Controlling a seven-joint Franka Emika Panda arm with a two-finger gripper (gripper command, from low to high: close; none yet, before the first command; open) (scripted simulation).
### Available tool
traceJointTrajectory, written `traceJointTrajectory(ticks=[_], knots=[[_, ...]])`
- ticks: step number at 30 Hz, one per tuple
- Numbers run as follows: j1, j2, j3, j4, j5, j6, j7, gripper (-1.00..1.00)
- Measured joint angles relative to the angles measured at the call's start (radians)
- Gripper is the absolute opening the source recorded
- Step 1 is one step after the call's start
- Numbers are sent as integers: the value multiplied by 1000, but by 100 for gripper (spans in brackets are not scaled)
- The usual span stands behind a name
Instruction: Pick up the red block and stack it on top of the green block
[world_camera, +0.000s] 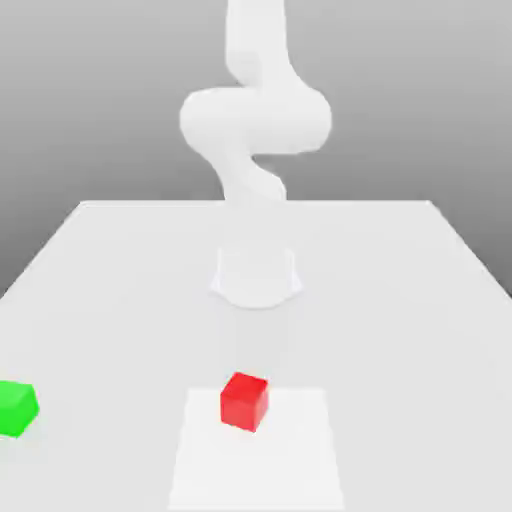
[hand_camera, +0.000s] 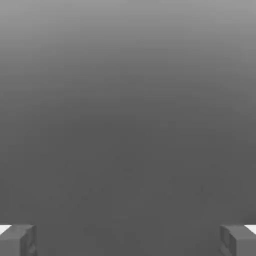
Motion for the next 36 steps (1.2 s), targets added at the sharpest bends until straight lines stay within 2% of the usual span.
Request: traceJointTrajectory(ticks=[17, 24, 25, 31, 36], knots=[[-98, 626, 63, -476, 8, 431, 285, 0], [-69, 896, 20, -477, -31, 652, 334, 0], [-62, 926, 11, -473, -35, 678, 337, -100], [-59, 941, 8, -471, -41, 692, 342, -100], [-69, 810, 25, -489, -10, 580, 320, -100]])
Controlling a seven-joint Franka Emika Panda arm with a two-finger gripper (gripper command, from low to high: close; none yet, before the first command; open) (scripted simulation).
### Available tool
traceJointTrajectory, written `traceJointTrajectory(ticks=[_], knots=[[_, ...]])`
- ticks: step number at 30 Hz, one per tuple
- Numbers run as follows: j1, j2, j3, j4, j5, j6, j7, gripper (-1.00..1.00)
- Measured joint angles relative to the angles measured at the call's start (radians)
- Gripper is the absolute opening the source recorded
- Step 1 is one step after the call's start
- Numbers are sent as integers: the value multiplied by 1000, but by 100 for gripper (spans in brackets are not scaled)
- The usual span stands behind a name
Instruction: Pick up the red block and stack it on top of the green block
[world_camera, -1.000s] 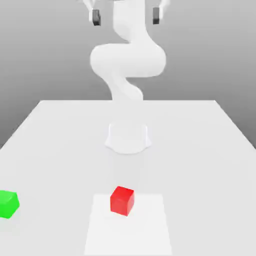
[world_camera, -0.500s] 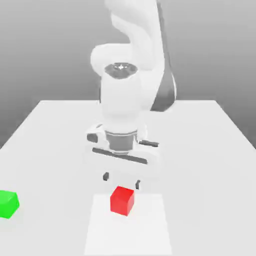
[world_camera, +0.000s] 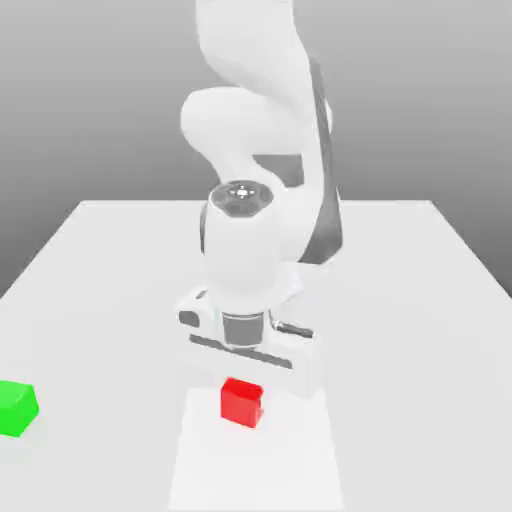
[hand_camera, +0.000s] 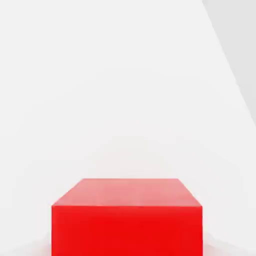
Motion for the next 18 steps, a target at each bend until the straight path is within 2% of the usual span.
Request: traceJointTrajectory(ticks=[3, 5, 15, 18], knots=[[5, -105, -1, -15, 16, -91, -12, -100], [-56, -108, -41, 29, 32, -137, -3, -100], [-407, 52, -264, 379, 81, -332, 116, -100], [-439, 147, -264, 412, 125, -274, 98, -100]])
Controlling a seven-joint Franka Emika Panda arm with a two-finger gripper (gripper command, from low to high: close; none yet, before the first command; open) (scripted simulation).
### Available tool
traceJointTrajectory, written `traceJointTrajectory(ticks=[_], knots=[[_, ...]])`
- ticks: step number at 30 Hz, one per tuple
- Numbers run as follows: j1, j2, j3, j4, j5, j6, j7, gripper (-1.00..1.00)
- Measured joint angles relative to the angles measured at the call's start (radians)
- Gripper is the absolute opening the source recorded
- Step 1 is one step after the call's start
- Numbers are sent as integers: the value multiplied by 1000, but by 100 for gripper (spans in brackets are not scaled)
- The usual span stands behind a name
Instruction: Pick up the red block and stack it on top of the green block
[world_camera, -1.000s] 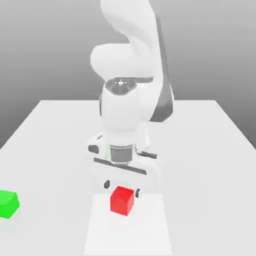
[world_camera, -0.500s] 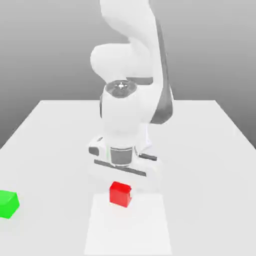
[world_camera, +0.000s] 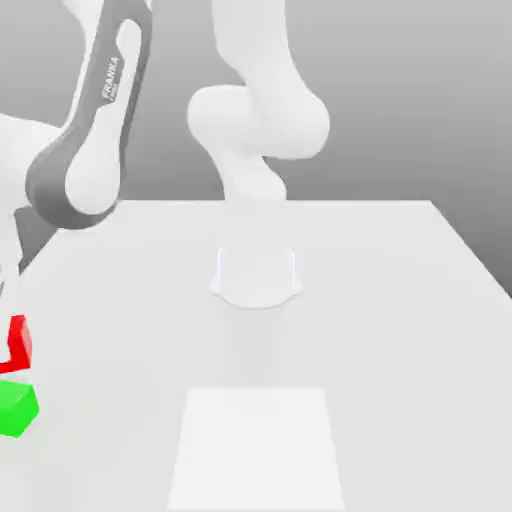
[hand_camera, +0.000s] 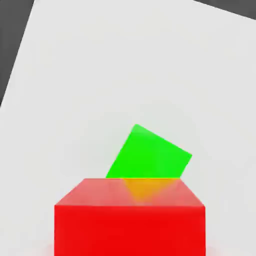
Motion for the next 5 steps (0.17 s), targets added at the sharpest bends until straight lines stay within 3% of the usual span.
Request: traceJointTrajectory(ticks=[1, 2, 5], knots=[[-7, 36, 8, 4, 18, 30, -12, -100], [-17, 68, 19, 7, 34, 59, -23, 100], [-17, 68, 19, 7, 34, 59, -23, 100]])
